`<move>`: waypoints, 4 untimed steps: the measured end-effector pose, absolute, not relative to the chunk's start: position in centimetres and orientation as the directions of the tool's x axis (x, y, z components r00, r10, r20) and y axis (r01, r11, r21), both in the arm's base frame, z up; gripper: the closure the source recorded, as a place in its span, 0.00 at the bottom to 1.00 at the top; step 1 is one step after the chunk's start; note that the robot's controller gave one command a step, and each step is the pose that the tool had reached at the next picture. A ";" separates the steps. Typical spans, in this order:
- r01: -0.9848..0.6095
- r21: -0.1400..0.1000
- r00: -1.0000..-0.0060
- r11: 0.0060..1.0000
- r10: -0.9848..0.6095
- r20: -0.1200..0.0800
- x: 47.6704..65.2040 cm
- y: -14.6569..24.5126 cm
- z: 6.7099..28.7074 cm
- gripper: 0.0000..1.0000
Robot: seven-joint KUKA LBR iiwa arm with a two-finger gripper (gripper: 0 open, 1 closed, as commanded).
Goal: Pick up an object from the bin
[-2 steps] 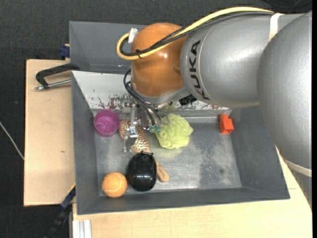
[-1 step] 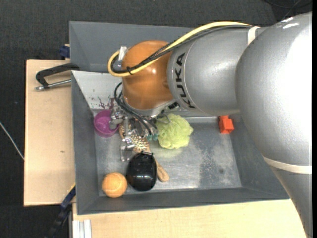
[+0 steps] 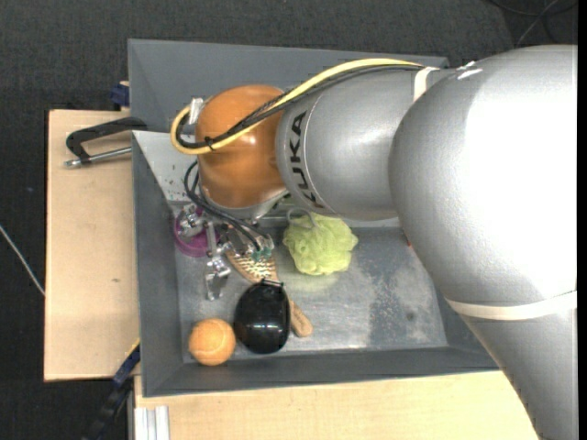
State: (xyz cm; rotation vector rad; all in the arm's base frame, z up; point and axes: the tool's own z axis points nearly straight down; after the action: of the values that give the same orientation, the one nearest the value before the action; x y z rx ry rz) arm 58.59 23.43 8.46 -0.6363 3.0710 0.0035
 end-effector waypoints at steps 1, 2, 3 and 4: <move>-0.705 0.000 -0.709 0.709 -0.705 -0.002 56.1 22.7 8.9 1.00; -0.704 0.001 -0.710 0.710 -0.704 -0.001 56.1 22.7 8.9 1.00; -0.705 0.001 -0.709 0.709 -0.705 -0.002 56.1 22.7 9.0 1.00; -0.665 -0.002 -0.747 0.747 -0.665 -0.011 58.5 21.7 13.4 1.00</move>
Offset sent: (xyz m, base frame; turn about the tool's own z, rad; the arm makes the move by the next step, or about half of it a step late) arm 0.0000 0.0000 0.0000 0.0000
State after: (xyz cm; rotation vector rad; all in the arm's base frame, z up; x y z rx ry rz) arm 58.52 21.71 13.38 -1.1134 2.9262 0.0035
